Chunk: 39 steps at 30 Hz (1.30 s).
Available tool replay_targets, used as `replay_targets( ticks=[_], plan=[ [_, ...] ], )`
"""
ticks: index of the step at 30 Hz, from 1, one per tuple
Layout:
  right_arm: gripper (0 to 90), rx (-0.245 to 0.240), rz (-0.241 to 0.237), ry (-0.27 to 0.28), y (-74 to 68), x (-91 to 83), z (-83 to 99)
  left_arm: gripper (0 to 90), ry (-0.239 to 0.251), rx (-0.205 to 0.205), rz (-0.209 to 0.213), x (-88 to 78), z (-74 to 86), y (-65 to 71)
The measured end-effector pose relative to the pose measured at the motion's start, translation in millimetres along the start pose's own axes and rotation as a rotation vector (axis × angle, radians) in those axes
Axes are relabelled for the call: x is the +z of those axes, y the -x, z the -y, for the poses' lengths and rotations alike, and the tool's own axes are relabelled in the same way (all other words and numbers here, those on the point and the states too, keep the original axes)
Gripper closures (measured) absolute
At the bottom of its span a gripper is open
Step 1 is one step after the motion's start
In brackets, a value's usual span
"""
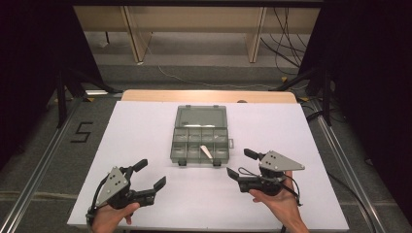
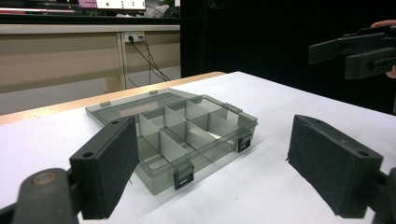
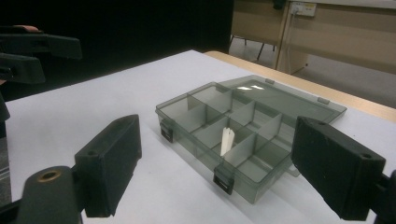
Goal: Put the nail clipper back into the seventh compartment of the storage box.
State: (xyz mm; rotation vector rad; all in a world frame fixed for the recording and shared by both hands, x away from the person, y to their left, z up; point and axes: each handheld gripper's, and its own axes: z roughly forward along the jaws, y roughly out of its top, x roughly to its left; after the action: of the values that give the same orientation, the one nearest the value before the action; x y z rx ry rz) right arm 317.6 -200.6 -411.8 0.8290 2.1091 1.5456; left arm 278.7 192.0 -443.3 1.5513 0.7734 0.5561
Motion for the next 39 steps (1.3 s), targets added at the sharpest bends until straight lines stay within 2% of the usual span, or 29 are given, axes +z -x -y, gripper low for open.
replay_targets(
  ticks=[2,7,9,11,14,16,18,19,21,22,24,25,30,32,34,36,37,39],
  plan=[
    [17.4,0.009,-0.013,0.002,-0.2,-0.8,1.9,15.8,0.001,0.000,0.001,-0.1,0.0,0.2],
    [17.2,0.009,-0.005,0.013,-1.6,-2.5,6.2,15.8,0.002,0.003,0.002,-0.4,-0.2,0.7],
    [17.1,0.008,0.004,0.001,-2.3,-5.1,7.0,15.8,0.001,0.003,0.002,-0.6,-0.2,0.9],
    [16.6,0.011,0.017,0.016,-3.1,-5.4,8.5,15.8,0.001,0.003,0.002,-0.7,-0.1,0.9],
    [16.4,0.003,0.018,0.024,-3.1,-7.2,10.3,15.8,-0.001,0.005,0.003,-0.8,0.0,1.0],
    [16.4,0.022,0.007,0.026,-4.8,-8.5,11.4,15.8,0.000,0.004,0.004,-0.7,0.1,1.2],
    [16.4,0.018,0.014,0.022,-5.5,-10.7,11.7,15.8,-0.001,0.006,0.005,-0.6,0.2,1.2],
    [16.4,0.022,0.002,0.027,-6.0,-11.2,12.1,15.8,-0.003,0.007,0.005,-0.6,0.2,1.3],
    [16.3,0.019,0.020,0.034,-6.9,-13.4,12.9,15.8,-0.003,0.007,0.006,-0.5,0.3,1.4],
    [16.3,0.022,0.013,0.027,-7.1,-14.9,13.3,15.8,-0.004,0.007,0.007,-0.5,0.3,1.4],
    [16.2,0.030,0.010,0.055,-7.6,-15.0,15.1,15.8,0.003,0.005,0.012,0.4,0.7,1.4],
    [16.2,0.016,0.016,0.045,-7.2,-16.5,15.3,15.8,0.002,0.005,0.012,0.5,0.8,1.5],
    [16.1,0.039,0.018,0.041,-7.7,-21.5,19.1,15.8,-0.004,0.003,0.009,0.3,0.6,2.0],
    [16.1,0.021,0.030,0.044,-6.8,-22.9,20.4,15.8,-0.004,0.003,0.009,0.3,0.6,2.1],
    [16.1,0.037,0.036,0.044,-8.0,-24.4,21.5,15.8,-0.004,0.006,0.009,0.3,0.5,2.2],
    [16.1,0.024,0.025,0.047,-7.0,-25.3,21.7,15.8,-0.006,0.005,0.008,0.6,0.7,2.1],
    [16.0,0.025,0.022,0.066,-6.5,-24.6,22.0,15.8,-0.007,0.006,0.008,0.8,0.8,2.0],
    [16.0,0.026,0.037,0.057,-6.4,-26.5,21.5,15.8,-0.009,0.007,0.009,1.0,1.0,2.1]
  ],
)
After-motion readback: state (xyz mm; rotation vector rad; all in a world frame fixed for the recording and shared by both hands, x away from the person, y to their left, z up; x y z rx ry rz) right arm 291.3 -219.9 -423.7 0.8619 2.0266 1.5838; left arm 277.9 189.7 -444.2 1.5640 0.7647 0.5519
